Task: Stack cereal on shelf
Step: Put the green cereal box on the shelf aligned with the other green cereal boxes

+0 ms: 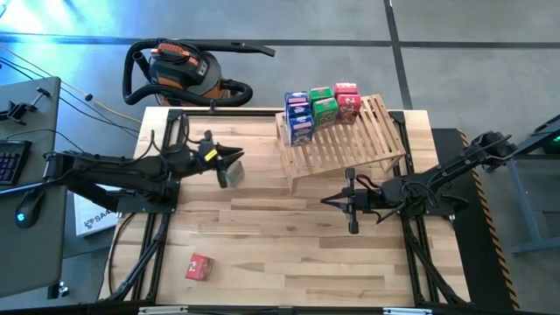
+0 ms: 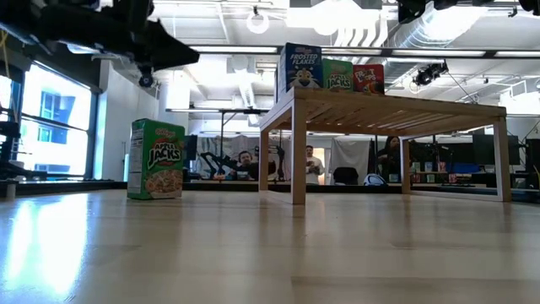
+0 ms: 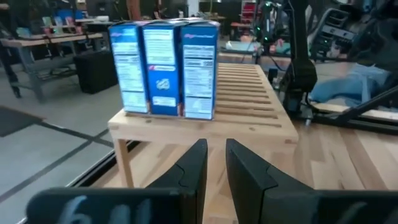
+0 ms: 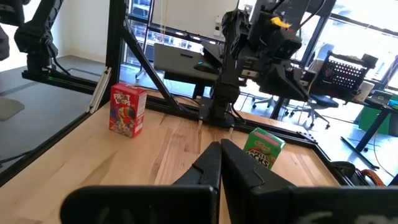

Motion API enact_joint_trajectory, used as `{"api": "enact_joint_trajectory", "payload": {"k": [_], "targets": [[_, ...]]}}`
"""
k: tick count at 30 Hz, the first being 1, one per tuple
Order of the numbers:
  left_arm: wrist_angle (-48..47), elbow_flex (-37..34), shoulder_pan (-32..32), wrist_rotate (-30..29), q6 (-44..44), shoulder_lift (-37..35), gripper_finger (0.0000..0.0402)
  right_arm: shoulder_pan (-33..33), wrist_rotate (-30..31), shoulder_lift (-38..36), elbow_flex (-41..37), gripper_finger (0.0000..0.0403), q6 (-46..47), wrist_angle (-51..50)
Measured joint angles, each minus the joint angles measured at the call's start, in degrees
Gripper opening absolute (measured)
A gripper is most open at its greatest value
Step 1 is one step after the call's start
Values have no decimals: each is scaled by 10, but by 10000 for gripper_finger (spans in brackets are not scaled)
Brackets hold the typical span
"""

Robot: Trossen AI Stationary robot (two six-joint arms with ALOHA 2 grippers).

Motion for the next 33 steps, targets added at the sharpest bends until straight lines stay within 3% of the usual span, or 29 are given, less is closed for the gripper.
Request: {"api": "enact_joint_trajectory", "payload": {"k": [5,19,28,33], "targets": [[-1,-35,9,-3,-14,-28,49,0,0,0,0,0,1,3],[-55,-58,19,-6,-159,-29,49,0,25,0,0,0,104,-19],[-53,-58,20,-158,-107,-29,49,0,85,0,0,0,115,-7],[-59,-58,19,-168,-76,-29,49,0,87,0,0,0,120,1]]}}
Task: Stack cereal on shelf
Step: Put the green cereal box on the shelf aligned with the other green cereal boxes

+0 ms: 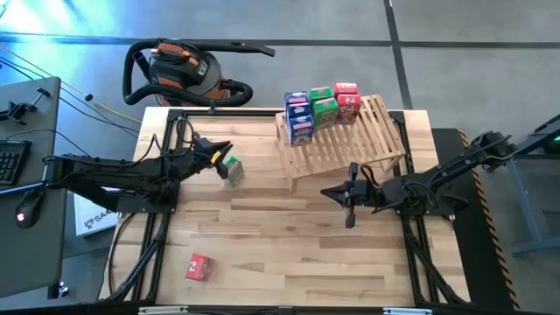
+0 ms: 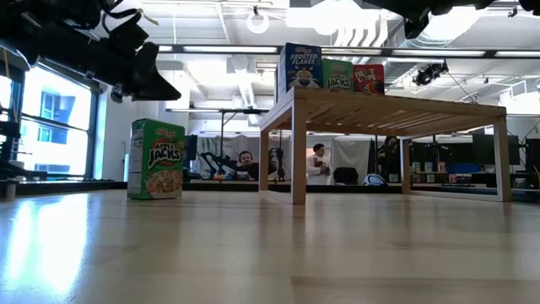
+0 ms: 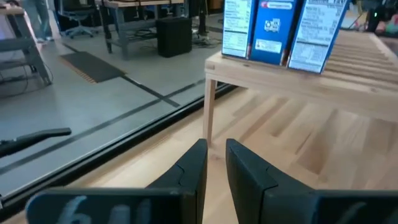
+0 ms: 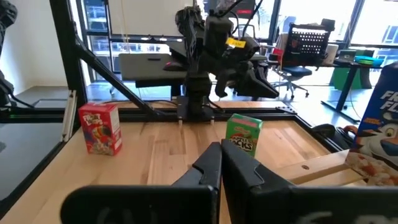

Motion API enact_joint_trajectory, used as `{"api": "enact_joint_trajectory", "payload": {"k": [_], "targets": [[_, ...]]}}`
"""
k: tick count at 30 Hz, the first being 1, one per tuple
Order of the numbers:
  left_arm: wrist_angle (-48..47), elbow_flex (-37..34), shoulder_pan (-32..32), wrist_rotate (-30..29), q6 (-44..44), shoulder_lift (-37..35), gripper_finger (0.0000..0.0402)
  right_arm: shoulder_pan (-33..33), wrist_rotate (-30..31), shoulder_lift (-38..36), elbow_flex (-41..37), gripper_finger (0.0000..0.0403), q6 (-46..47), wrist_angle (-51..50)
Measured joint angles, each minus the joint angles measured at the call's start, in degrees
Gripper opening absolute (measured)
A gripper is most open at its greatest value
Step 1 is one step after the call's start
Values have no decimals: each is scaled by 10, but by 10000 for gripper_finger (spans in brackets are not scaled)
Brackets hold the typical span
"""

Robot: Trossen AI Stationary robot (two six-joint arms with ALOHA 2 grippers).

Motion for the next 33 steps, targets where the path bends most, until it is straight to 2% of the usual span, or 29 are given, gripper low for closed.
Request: {"api": "enact_joint_trajectory", "payload": {"k": [15,23,29,33], "targets": [[-2,0,0,1,13,0,49,0,19,0,0,0,0,39],[-2,0,0,2,13,0,49,0,120,0,0,0,12,52],[-2,0,0,1,12,0,49,0,125,0,0,0,-9,54],[-2,0,0,2,12,0,49,0,155,0,0,0,11,63]]}}
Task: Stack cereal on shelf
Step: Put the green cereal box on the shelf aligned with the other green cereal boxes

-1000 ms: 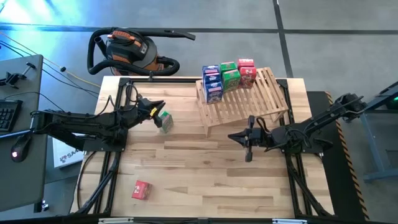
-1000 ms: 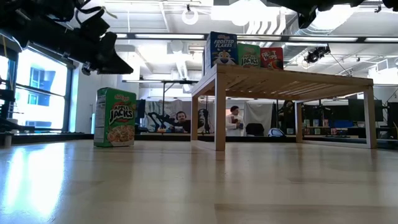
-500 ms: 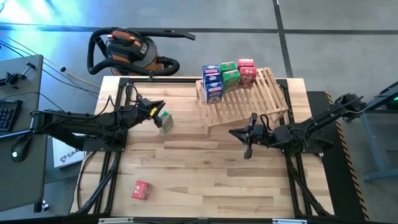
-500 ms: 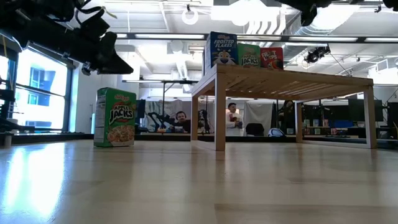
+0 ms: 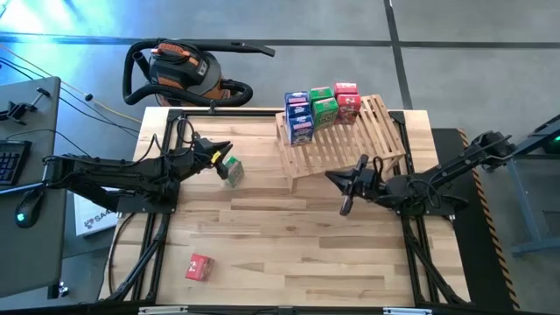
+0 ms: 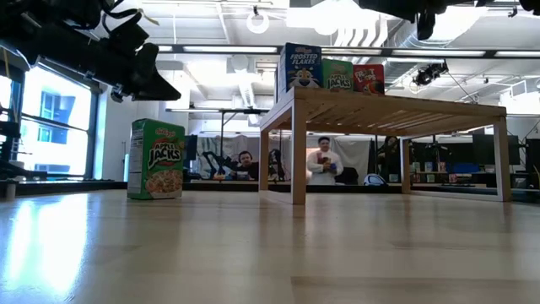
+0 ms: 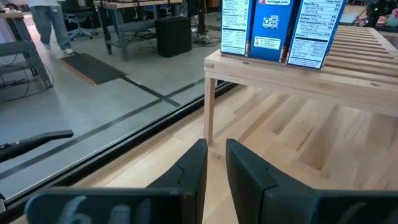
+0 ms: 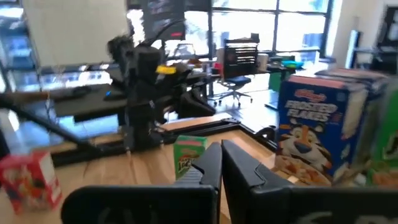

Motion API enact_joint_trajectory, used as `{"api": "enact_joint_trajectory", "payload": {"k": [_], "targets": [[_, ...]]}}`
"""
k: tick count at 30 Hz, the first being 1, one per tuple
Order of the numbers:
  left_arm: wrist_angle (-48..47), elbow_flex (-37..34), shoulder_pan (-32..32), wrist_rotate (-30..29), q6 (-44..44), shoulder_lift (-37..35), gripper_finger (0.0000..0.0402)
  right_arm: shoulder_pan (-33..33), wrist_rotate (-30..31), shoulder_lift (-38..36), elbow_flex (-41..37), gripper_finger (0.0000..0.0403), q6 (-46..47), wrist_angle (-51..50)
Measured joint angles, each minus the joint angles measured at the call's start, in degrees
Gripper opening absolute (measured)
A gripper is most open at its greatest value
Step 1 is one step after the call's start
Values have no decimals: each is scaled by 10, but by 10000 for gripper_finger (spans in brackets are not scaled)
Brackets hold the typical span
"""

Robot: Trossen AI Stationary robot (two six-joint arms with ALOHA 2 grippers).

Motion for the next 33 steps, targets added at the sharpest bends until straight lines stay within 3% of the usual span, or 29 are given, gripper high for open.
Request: {"api": "enact_joint_trajectory", "payload": {"k": [9,14,18,26,33], "targets": [[0,0,0,0,0,0,49,-4,26,44,0,0,163,19],[0,0,0,0,0,0,49,-28,12,149,0,0,168,121],[0,0,0,0,0,0,49,-46,-49,244,26,0,161,208],[0,0,0,0,0,0,49,-41,-66,375,189,0,75,206],[1,0,0,0,0,0,49,-37,-65,455,380,0,-8,78]]}}
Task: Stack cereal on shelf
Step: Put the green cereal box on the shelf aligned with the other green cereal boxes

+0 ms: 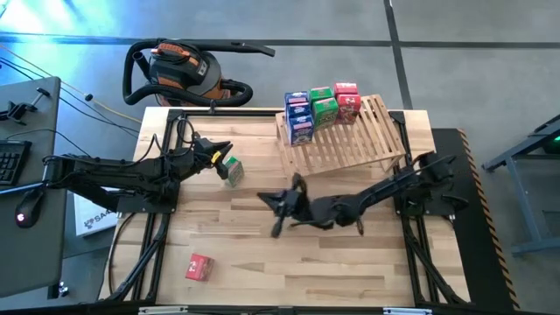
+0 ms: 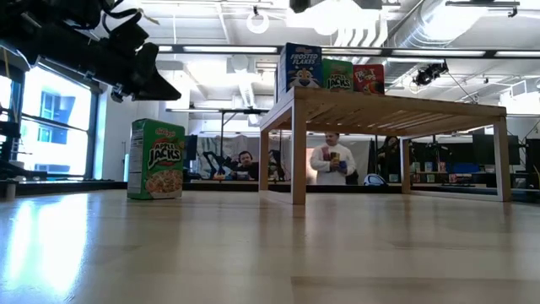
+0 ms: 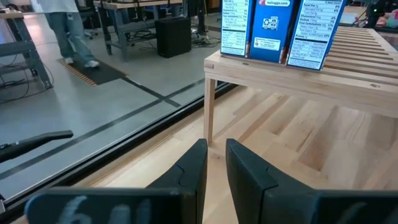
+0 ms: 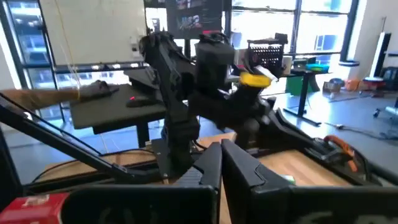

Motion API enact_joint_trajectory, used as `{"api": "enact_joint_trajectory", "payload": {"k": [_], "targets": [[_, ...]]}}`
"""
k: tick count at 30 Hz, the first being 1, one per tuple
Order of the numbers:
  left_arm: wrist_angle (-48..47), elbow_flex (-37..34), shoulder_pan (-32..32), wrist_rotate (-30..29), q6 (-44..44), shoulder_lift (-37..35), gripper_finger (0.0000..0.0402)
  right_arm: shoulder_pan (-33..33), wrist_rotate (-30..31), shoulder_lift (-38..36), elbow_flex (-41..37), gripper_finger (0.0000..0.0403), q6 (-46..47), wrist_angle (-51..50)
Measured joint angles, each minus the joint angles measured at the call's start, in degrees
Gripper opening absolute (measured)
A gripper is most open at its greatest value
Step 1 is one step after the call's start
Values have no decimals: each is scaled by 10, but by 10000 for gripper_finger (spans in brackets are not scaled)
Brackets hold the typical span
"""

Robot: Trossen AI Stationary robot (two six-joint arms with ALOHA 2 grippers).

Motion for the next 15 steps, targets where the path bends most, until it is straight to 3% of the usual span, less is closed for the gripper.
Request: {"api": "enact_joint_trajectory", "payload": {"k": [9,15], "targets": [[0,0,0,0,0,0,49,1,0,73,213,0,47,-235],[-1,0,0,0,0,0,49,1,-9,102,274,0,58,-286]]}}
